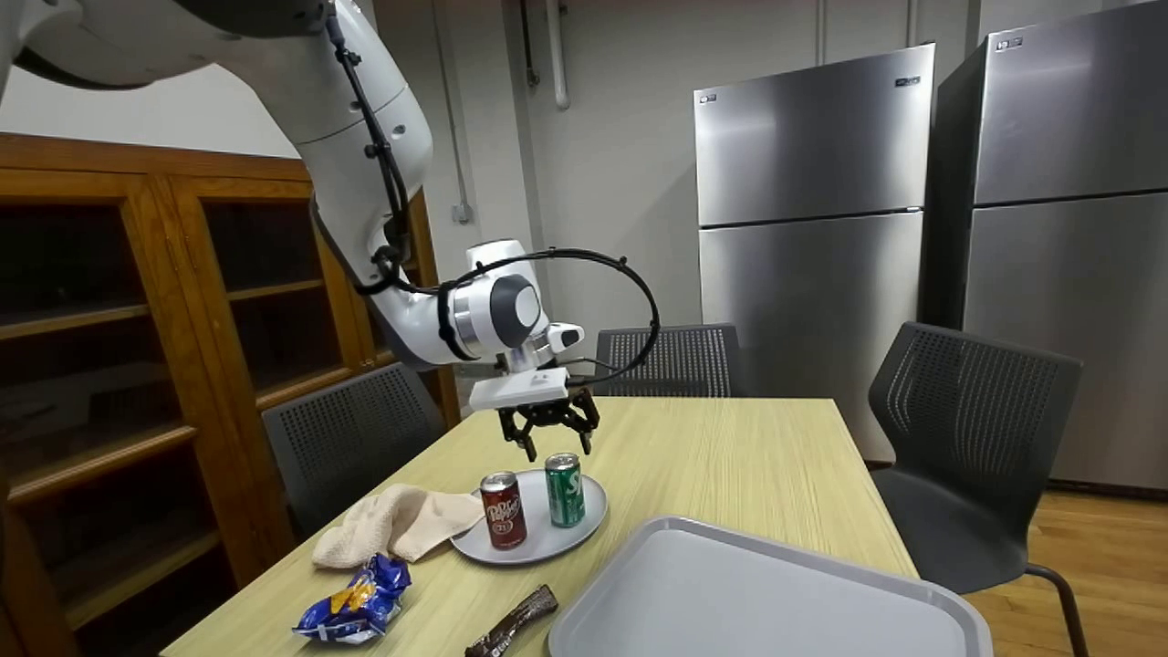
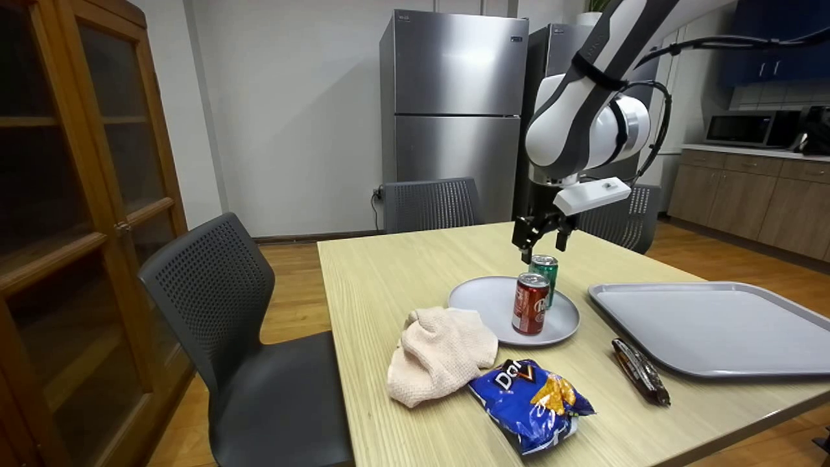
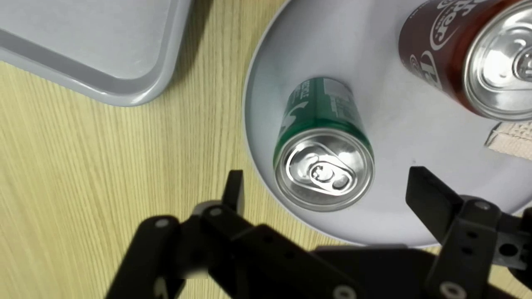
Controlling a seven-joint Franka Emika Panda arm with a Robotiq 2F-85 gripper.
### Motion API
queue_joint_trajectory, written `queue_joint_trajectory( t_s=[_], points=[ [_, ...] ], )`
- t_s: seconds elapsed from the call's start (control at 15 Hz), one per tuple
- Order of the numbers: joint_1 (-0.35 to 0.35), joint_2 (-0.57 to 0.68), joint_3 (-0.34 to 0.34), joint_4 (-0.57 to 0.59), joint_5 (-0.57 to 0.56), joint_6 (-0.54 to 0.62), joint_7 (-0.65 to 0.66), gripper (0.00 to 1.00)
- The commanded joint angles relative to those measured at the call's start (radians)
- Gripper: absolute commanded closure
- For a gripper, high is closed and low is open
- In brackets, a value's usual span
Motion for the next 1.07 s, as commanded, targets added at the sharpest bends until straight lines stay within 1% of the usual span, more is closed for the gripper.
queue_joint_trajectory(
  t_s=[0.0,0.4,0.53,1.0],
  points=[
    [-0.026,-0.058,0.014,-0.021,0.010,-0.030,-0.019,0.00],
    [-0.091,-0.147,0.057,-0.058,0.117,-0.101,-0.068,0.00],
    [-0.099,-0.179,0.054,-0.075,0.144,-0.124,-0.069,0.00],
    [-0.105,-0.317,0.033,-0.206,0.144,-0.145,-0.056,0.00]
  ],
)
